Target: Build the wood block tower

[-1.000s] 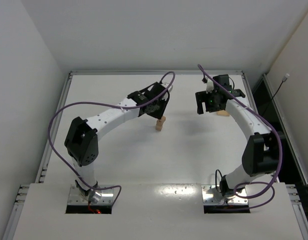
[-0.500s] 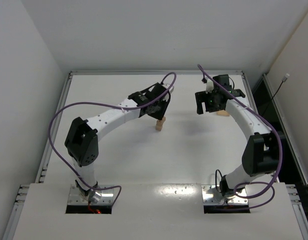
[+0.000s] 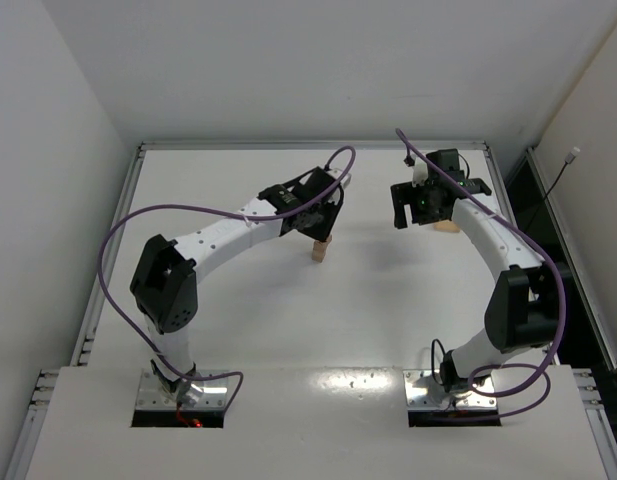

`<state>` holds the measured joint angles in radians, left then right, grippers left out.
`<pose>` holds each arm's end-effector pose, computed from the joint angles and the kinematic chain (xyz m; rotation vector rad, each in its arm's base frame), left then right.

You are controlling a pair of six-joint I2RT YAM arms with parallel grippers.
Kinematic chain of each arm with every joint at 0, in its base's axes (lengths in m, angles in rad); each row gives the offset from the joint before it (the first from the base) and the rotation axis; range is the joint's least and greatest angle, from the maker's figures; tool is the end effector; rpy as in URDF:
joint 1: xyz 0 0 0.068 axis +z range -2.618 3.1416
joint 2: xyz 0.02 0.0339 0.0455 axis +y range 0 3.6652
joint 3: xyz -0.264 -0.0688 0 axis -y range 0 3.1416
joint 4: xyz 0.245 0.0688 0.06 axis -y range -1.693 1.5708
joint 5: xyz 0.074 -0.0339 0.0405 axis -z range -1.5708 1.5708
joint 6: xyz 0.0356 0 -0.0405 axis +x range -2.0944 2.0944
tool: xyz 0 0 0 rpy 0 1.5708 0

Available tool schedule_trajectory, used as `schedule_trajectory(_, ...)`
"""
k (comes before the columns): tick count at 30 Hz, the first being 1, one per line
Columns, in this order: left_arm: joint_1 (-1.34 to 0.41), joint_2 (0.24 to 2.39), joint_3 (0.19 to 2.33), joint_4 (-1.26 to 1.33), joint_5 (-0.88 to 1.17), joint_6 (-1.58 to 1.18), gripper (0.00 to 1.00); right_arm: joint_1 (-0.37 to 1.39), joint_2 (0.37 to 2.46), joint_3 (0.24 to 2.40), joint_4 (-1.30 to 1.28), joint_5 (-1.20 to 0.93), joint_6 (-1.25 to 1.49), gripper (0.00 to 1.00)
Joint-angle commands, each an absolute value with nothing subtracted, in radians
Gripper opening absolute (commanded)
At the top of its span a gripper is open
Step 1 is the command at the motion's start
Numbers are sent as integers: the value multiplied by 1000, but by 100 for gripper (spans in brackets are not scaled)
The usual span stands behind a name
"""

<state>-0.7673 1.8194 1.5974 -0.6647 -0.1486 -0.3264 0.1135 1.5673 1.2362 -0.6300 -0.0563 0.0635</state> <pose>0.2960 -0.2782 0.2893 0.4756 2.4213 -0.2999 0.3306 0.0397 0.2648 -0.0858 2.5342 0.1416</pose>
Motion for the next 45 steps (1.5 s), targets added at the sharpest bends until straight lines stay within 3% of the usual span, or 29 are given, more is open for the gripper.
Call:
schedule_trajectory(1, -782, 1781, 1608, -655, -143, -327, 3, 110, 1571, 1230, -609, -80, 60, 77)
schedule_trajectory(7, -782, 1790, 1608, -655, -133, -327, 29, 110, 1571, 1230, -609, -80, 60, 77)
schedule_trajectory(19, -782, 1799, 1608, -655, -153, -327, 35, 110, 1571, 1230, -609, -98, 60, 77)
schedule_trajectory(35, -782, 1789, 1608, -646, -175, -336, 80, 110, 1571, 1221, -609, -98, 51, 80)
schedule_trajectory(40, -782, 1747, 1608, -626, -164, -336, 82, 120, 1562, 1200, -609, -80, 40, 83)
schedule_trajectory(45, -773, 1684, 1589, -601, -328, -345, 96, 111, 1487, 1114, -508, 21, 29, 83)
